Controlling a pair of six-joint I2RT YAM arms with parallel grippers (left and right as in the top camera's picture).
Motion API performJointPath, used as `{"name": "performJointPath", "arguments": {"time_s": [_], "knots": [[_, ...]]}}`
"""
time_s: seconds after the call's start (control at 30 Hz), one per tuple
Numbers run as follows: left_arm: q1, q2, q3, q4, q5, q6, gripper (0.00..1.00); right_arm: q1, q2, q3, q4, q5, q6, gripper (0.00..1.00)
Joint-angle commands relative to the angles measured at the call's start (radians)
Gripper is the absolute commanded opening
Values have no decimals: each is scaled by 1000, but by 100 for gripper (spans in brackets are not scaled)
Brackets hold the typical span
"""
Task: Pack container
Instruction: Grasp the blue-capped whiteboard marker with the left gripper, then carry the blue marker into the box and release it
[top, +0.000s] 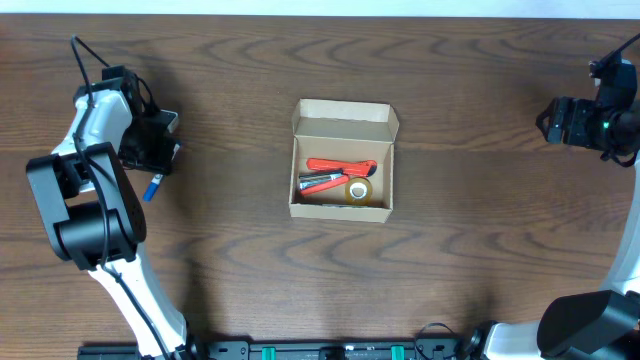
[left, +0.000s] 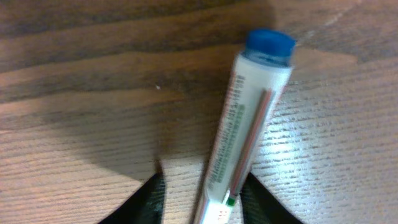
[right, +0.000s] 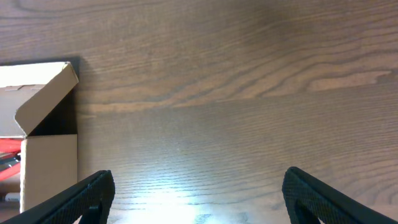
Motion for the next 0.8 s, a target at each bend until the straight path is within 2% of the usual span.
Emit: {"name": "performJointPath", "arguments": {"time_s": [0.0, 0.1, 0.17, 0.4, 0.53, 0.77], "knots": [[1, 34, -55, 2, 29, -21, 21, 4, 3, -3, -1, -2, -6, 86], [1, 34, -55, 3, 37, -50, 16, 4, 3, -3, -1, -2, -6, 86], [1, 34, -55, 3, 39, -89, 6, 4, 3, -3, -1, -1, -6, 86], [0, 33, -55, -13, 104, -201, 6, 4, 3, -3, 6, -1, -6, 86], [-8, 17, -34, -48, 208, -144, 6, 4, 3, -3, 12, -1, -6, 86], [-124, -134, 126, -198, 259, -29, 6, 4, 3, -3, 19, -1, -6, 86]]}}
